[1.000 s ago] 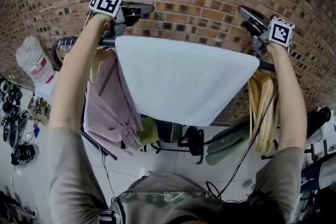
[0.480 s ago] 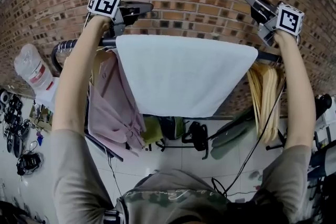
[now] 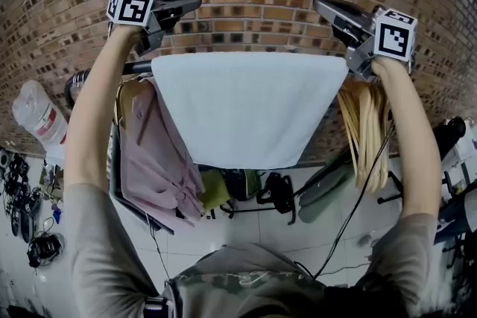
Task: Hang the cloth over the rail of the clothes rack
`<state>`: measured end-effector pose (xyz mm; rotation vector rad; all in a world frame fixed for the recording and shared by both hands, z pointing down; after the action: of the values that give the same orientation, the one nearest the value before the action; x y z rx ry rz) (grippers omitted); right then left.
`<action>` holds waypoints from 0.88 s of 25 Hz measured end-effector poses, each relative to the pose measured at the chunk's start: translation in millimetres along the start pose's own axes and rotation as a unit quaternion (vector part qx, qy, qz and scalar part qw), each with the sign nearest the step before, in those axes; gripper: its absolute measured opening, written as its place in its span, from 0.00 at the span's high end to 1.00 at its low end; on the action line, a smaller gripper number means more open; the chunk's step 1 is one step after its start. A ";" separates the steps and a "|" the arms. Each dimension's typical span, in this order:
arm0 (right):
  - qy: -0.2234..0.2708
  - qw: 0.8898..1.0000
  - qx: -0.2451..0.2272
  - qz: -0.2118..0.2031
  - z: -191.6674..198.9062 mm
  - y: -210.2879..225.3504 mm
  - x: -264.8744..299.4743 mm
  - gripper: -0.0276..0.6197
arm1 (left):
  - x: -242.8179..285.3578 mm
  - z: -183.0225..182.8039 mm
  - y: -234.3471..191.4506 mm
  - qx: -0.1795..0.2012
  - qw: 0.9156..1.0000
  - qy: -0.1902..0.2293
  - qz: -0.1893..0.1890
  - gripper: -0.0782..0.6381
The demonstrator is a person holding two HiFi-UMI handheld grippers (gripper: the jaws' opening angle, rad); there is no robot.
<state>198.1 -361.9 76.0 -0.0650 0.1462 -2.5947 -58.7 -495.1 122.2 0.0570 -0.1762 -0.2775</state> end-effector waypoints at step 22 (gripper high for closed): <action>0.061 0.993 0.009 -0.097 36.7 -102.0 -19.7 0.94 | -90.0 -9.9 135.2 0.026 0.996 0.088 0.020 0.88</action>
<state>165.4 -268.3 124.1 0.0907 0.1670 -2.7944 -106.0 -340.0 108.4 0.1286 -0.0099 -0.2276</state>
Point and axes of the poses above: the fingertips, and each gripper's own axes: x forward along the fingers, y to its right, z out of its underside, the point moved 3 cm from there along -x, backward along the fingers, and after that the axes turned 4 degrees about -z, right-handed, at the moved point
